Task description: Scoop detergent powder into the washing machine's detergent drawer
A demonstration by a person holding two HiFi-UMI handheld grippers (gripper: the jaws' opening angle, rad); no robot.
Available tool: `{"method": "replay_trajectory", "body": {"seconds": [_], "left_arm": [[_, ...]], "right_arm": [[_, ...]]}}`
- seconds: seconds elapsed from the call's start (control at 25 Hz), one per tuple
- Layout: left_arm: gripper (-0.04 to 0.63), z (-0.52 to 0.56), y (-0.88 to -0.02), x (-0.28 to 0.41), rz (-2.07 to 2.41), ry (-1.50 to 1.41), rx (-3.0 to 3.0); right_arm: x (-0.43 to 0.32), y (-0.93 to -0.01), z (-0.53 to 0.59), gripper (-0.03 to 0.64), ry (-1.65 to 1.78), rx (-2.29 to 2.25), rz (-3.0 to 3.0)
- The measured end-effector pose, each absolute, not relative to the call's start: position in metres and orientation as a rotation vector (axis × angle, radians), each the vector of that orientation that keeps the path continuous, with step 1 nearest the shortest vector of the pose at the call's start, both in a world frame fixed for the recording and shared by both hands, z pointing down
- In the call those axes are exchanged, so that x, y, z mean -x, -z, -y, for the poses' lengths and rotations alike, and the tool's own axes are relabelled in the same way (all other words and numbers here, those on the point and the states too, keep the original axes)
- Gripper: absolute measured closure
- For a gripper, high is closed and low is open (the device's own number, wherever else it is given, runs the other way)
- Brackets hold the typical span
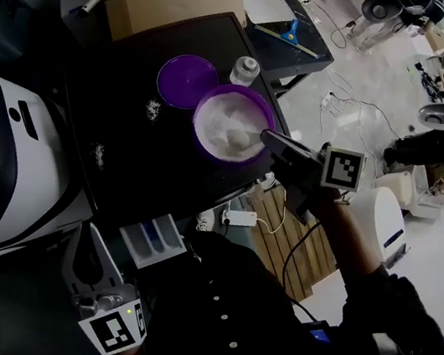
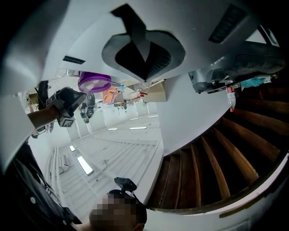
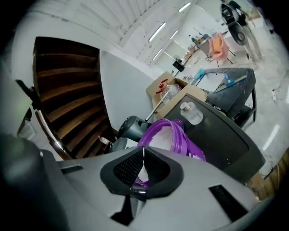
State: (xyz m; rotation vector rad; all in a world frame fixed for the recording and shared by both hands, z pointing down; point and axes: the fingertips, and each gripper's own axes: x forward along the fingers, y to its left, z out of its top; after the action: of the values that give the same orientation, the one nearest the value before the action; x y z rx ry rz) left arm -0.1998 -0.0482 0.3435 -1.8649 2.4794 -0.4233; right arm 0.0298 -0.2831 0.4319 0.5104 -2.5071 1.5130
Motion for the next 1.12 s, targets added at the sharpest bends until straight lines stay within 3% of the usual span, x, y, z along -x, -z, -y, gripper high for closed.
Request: {"method": "replay_trajectory", "body": {"seconds": [0.72,1.12], "left_arm": [[0.581,0.042,-0.324,0.203,-2.440,0.351,1.852],[0.581,0.038,-0.323,0.207,-2.447,0.343,1.843]], "right_arm": [[-0.047,-0.442,0.282,0.584,-2.711,-0.551,2.221],[-0.040,-0.431,0.274,0.584,-2.635,-0.513,2.271]]}}
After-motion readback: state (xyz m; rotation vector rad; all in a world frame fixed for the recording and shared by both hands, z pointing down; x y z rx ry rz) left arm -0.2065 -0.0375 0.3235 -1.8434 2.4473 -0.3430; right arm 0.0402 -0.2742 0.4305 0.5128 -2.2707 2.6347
